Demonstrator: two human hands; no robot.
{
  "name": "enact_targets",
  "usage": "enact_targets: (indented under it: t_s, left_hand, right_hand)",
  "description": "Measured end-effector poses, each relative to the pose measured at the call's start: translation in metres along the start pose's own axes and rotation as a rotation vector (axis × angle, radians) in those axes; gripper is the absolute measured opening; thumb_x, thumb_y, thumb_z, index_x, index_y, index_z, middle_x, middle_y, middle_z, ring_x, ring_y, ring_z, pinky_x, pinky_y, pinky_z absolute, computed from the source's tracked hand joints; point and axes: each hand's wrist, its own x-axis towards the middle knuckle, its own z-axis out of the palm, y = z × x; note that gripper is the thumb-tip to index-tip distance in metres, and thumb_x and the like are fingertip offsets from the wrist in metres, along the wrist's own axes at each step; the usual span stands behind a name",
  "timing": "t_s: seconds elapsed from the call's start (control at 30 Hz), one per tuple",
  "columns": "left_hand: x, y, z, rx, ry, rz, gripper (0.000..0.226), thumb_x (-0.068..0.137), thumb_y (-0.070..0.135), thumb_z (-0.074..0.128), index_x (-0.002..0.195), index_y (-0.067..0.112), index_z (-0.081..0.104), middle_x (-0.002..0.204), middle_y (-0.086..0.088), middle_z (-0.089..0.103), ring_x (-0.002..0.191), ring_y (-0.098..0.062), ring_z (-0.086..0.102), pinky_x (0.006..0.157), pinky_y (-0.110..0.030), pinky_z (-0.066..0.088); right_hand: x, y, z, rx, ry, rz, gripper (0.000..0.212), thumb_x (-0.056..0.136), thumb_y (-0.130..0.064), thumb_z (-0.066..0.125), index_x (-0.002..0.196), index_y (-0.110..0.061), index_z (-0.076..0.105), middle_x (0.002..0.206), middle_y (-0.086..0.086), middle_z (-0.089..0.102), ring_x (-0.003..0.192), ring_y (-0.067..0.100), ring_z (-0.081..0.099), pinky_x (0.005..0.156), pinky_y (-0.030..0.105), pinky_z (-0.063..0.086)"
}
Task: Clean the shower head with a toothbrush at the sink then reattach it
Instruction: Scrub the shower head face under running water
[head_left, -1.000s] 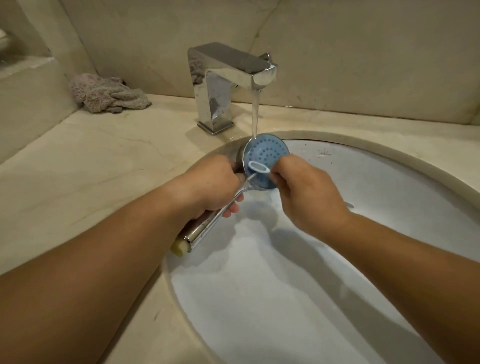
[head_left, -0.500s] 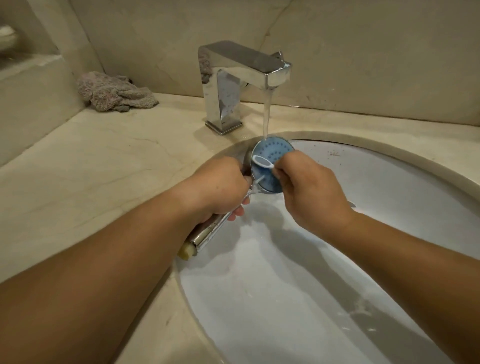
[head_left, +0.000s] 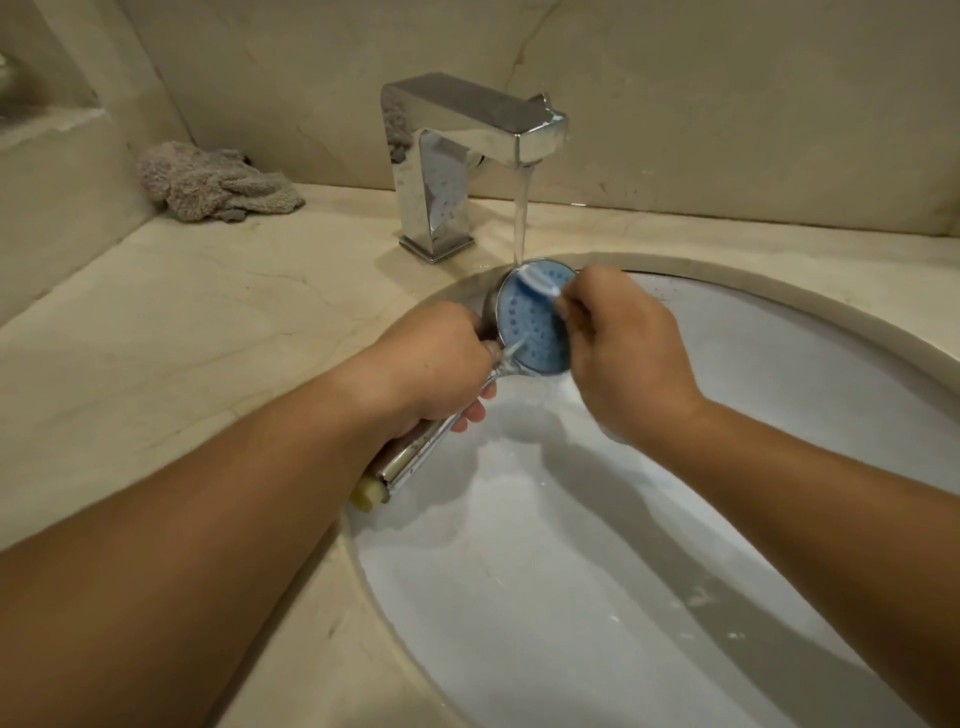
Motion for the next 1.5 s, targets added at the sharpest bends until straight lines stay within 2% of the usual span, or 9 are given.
enact_targets:
  t_s: [0.1, 0.5, 0.63, 0.8, 0.93, 1.07, 1.27, 1.37, 1.5]
  left_hand:
    - [0.001, -0.001, 0.001, 0.002, 0.009, -0.006, 0.023, 0.107, 0.02, 0.046, 0.104, 0.01, 0.067, 0.089, -0.01, 0.072, 0.059, -0.016, 0.069, 0.05, -0.026, 0.057]
    - [-0.001, -0.004, 0.0, 0.004, 0.022, 0.026, 0.022, 0.106, 0.019, 0.045, 0.106, 0.011, 0.066, 0.088, -0.009, 0.071, 0.057, -0.015, 0.066, 0.046, -0.023, 0.053]
    - [-0.002, -0.003, 0.0, 0.002, 0.028, 0.019, 0.022, 0.107, 0.019, 0.045, 0.104, 0.013, 0.066, 0.089, -0.01, 0.071, 0.057, -0.014, 0.067, 0.047, -0.024, 0.054]
    - [-0.001, -0.002, 0.0, 0.001, 0.031, 0.035, 0.021, 0.106, 0.018, 0.045, 0.099, 0.017, 0.065, 0.088, -0.009, 0.071, 0.057, -0.015, 0.067, 0.046, -0.024, 0.054]
    - [0.0, -0.002, 0.001, 0.023, 0.022, 0.029, 0.022, 0.106, 0.02, 0.046, 0.098, 0.015, 0.066, 0.088, -0.009, 0.072, 0.056, -0.014, 0.068, 0.047, -0.024, 0.054]
    - [0.0, -0.001, 0.0, 0.032, 0.037, 0.041, 0.022, 0.107, 0.019, 0.044, 0.097, 0.017, 0.064, 0.089, -0.007, 0.071, 0.061, -0.015, 0.069, 0.049, -0.025, 0.054]
    - [-0.001, -0.001, 0.001, -0.004, 0.044, 0.023, 0.022, 0.105, 0.016, 0.043, 0.101, 0.016, 0.065, 0.087, -0.009, 0.07, 0.059, -0.017, 0.065, 0.047, -0.026, 0.054]
    - [0.0, -0.002, -0.001, -0.059, 0.059, 0.034, 0.024, 0.104, 0.012, 0.04, 0.113, 0.014, 0.062, 0.086, -0.011, 0.067, 0.059, -0.019, 0.063, 0.049, -0.028, 0.053]
    - [0.0, -0.002, 0.0, -0.093, 0.053, 0.039, 0.029, 0.102, 0.012, 0.038, 0.121, 0.019, 0.06, 0.087, -0.013, 0.067, 0.058, -0.02, 0.061, 0.05, -0.029, 0.052]
  right_hand:
    - [-0.003, -0.003, 0.007, 0.022, -0.008, -0.016, 0.012, 0.098, -0.018, 0.048, 0.088, -0.014, 0.05, 0.085, 0.003, 0.053, 0.072, 0.025, 0.051, 0.058, 0.037, 0.047]
    - [0.007, 0.013, -0.004, 0.056, 0.067, 0.167, 0.017, 0.102, -0.026, 0.042, 0.088, -0.016, 0.047, 0.084, 0.0, 0.052, 0.07, 0.014, 0.045, 0.055, 0.027, 0.037]
    - [-0.004, -0.003, 0.004, 0.053, -0.007, -0.011, 0.015, 0.1, -0.022, 0.045, 0.085, -0.022, 0.043, 0.085, -0.001, 0.05, 0.072, 0.02, 0.047, 0.056, 0.029, 0.04]
    - [0.003, 0.013, -0.006, 0.042, 0.05, 0.076, 0.014, 0.1, -0.021, 0.045, 0.088, -0.014, 0.048, 0.085, 0.002, 0.052, 0.074, 0.023, 0.049, 0.058, 0.033, 0.041]
    - [-0.009, 0.004, 0.004, -0.036, -0.042, -0.212, 0.007, 0.093, -0.007, 0.055, 0.086, -0.007, 0.053, 0.083, 0.009, 0.055, 0.065, 0.029, 0.051, 0.053, 0.038, 0.047]
    - [0.002, 0.015, -0.004, -0.003, 0.018, -0.038, 0.01, 0.099, -0.017, 0.048, 0.089, -0.016, 0.049, 0.086, -0.001, 0.049, 0.072, 0.02, 0.047, 0.053, 0.024, 0.037]
    - [-0.008, 0.016, 0.005, -0.05, -0.017, -0.24, 0.005, 0.092, -0.005, 0.052, 0.088, -0.004, 0.054, 0.084, 0.012, 0.056, 0.063, 0.034, 0.051, 0.052, 0.044, 0.048]
    - [0.0, 0.02, -0.002, -0.015, 0.074, -0.114, 0.009, 0.097, -0.01, 0.051, 0.088, -0.008, 0.053, 0.081, 0.002, 0.049, 0.064, 0.026, 0.046, 0.055, 0.036, 0.042]
    - [-0.015, 0.014, 0.004, -0.045, 0.012, -0.275, 0.014, 0.093, -0.011, 0.046, 0.087, -0.003, 0.055, 0.081, 0.01, 0.054, 0.061, 0.031, 0.048, 0.051, 0.036, 0.043]
